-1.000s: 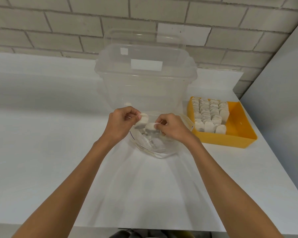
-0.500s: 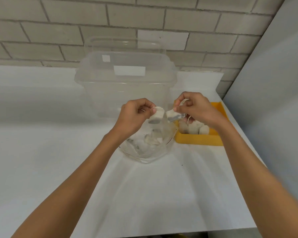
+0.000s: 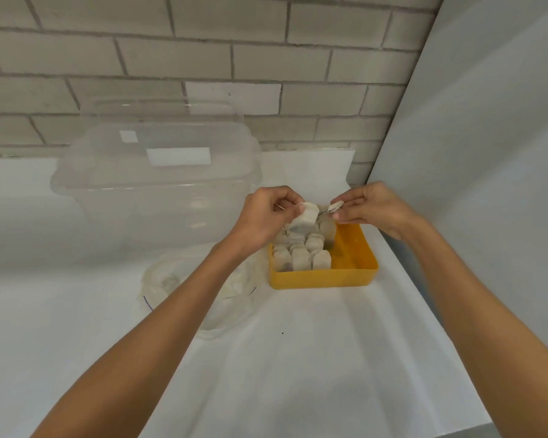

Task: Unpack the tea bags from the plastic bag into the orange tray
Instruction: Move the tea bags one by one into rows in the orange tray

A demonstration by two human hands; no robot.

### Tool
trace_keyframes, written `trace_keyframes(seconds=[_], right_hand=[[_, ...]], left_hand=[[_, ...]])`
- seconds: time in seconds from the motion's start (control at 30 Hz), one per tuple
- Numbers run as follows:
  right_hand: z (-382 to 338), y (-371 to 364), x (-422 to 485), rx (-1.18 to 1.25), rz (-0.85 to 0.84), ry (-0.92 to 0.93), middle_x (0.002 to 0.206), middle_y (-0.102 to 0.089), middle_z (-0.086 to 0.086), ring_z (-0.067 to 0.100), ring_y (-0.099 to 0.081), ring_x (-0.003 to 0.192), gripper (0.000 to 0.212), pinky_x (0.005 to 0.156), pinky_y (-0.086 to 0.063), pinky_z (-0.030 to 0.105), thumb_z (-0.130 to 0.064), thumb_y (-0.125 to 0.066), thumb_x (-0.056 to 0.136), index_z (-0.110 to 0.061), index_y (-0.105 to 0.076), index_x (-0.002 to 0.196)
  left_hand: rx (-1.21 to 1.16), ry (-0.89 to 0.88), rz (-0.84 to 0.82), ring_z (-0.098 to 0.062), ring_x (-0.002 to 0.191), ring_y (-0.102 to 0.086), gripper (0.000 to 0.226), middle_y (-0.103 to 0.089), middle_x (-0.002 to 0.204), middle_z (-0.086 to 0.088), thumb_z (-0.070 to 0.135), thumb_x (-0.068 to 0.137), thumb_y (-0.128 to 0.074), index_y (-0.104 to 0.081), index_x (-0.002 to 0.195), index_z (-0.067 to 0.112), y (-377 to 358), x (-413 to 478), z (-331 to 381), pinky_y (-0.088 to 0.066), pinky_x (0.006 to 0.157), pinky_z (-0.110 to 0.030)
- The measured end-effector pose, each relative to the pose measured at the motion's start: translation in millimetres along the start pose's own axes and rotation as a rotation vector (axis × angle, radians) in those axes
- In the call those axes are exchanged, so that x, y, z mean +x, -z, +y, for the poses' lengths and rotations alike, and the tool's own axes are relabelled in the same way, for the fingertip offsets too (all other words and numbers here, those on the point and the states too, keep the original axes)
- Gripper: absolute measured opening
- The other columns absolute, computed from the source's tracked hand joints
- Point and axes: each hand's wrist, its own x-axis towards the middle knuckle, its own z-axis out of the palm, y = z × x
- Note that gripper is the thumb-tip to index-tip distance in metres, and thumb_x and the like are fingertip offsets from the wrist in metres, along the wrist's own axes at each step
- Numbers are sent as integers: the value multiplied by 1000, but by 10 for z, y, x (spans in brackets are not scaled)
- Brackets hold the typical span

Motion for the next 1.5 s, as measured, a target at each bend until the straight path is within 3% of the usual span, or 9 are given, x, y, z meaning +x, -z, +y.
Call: trace_keyframes(seconds=[0.2, 0.3, 0.43, 0.63, 0.83, 0.9, 0.97, 1.07, 1.5], right_hand=[[130, 95, 167, -205, 189, 67, 69, -68, 8, 8, -60, 53, 16, 58, -57, 20, -16, -76, 80, -8, -74, 93], [202, 103, 231, -172, 199, 86, 65, -65, 8, 5, -60, 47, 21, 56, -56, 17, -7, -74, 80, -4, -72, 101], [301, 85, 289, -183, 173, 125, 69, -67, 10, 6, -63, 52, 20, 55, -55, 17, -1, -69, 84, -5, -71, 103], [397, 41, 308, -249, 220, 155, 76, -70, 9, 10, -64, 58, 14, 52, -54, 18, -6, -69, 85, -18, -72, 81], [468, 25, 361, -373, 240, 134, 71, -63, -1, 9, -58, 59, 13, 47, -47, 10, 1, -66, 85, -6, -72, 94], [489, 15, 400, -471, 214, 90, 67, -60, -3, 10, -58, 60, 16, 54, -52, 16, 3, -62, 85, -4, -72, 97], [511, -12, 449, -584, 198, 36, 69, -61, 0, 19, -62, 70, 19, 70, -58, 32, 3, -59, 86, -3, -73, 97], [532, -100, 524, -695, 177, -40, 89, -66, 14, 31, -65, 83, 21, 77, -58, 45, 4, -55, 85, -2, -72, 96], [628, -260, 711, -747, 197, -125, 101, -64, 19, 29, -64, 81, 24, 76, -58, 39, 11, -52, 83, 3, -65, 101]], left_hand=[[48, 8, 6, -15, 77, -65, 4, -72, 86, -4, 16, 86, -70, -72, 89, 13, -51, 128, -1, -53, 73, -18], [54, 23, 9, -12, 76, -63, 5, -71, 87, -6, 17, 86, -70, -72, 89, 14, -50, 170, -34, -52, 72, -17], [65, 29, 7, -16, 78, -65, 4, -72, 88, -7, 17, 86, -70, -72, 89, 15, -68, 185, -58, -53, 75, -20], [54, 40, -4, -24, 84, -66, 5, -72, 88, -7, 16, 86, -70, -72, 89, 13, -115, 171, -100, -55, 80, -31], [38, 31, -7, -8, 73, -59, 3, -70, 85, -3, 15, 87, -69, -72, 88, 14, -135, 148, -114, -49, 68, -14], [44, 30, -4, -7, 73, -59, 4, -71, 85, -2, 16, 87, -69, -72, 89, 13, -136, 150, -120, -49, 69, -14], [51, 33, -1, -8, 74, -60, 6, -70, 85, -2, 16, 87, -69, -72, 90, 12, -131, 151, -125, -51, 71, -18], [57, 35, 3, -8, 75, -60, 8, -70, 83, 1, 17, 87, -69, -72, 91, 11, -122, 150, -127, -52, 75, -22], [78, 68, 30, -12, 81, -66, 7, -72, 87, -5, 18, 86, -70, -73, 90, 13, -59, 150, -130, -51, 74, -16]])
